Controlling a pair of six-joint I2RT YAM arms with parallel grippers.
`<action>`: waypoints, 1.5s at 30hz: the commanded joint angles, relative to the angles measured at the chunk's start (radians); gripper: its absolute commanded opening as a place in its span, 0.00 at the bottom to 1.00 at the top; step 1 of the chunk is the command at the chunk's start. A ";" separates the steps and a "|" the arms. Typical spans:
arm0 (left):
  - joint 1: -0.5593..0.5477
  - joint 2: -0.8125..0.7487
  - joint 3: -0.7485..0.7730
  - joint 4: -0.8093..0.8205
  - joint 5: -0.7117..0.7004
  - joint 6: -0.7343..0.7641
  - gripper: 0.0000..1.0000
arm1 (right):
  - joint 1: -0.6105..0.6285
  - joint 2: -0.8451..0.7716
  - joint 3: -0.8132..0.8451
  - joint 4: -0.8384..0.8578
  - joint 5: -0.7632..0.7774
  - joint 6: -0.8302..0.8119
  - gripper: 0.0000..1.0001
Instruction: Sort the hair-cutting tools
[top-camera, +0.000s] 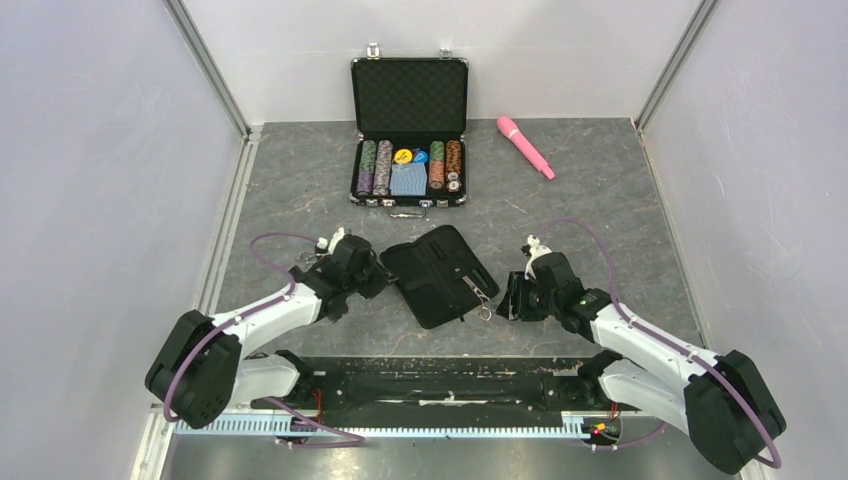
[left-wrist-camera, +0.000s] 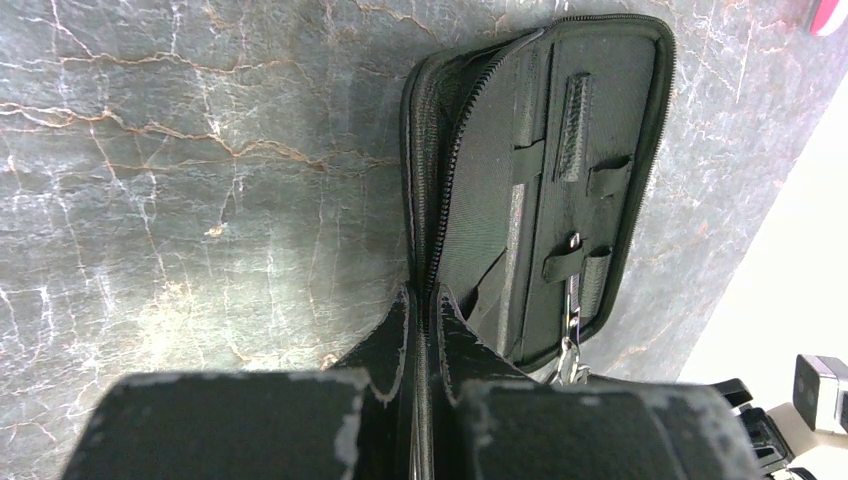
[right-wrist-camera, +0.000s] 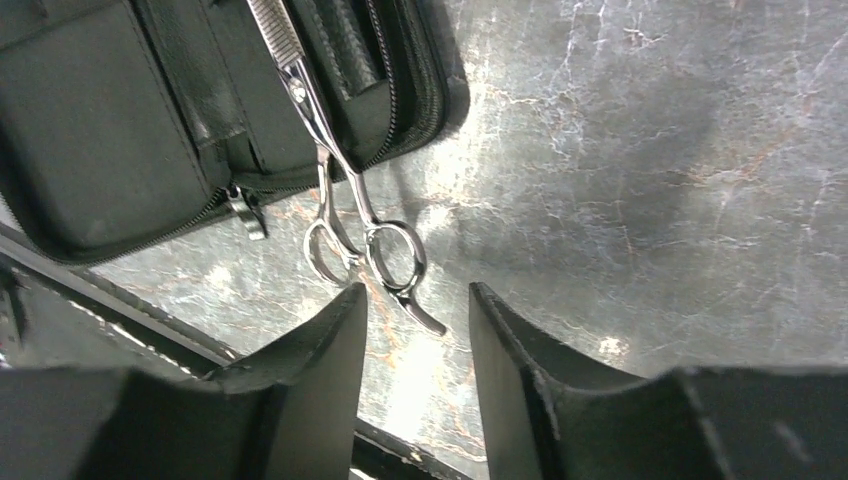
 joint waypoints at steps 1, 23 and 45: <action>0.002 0.013 0.036 -0.012 0.003 0.060 0.02 | -0.001 -0.007 0.036 -0.040 0.030 -0.046 0.42; 0.001 0.008 0.031 -0.005 0.022 0.057 0.02 | -0.001 0.033 0.043 -0.001 -0.084 -0.127 0.32; 0.002 0.027 0.039 0.003 0.046 0.065 0.02 | -0.001 0.184 0.135 0.074 -0.115 -0.206 0.18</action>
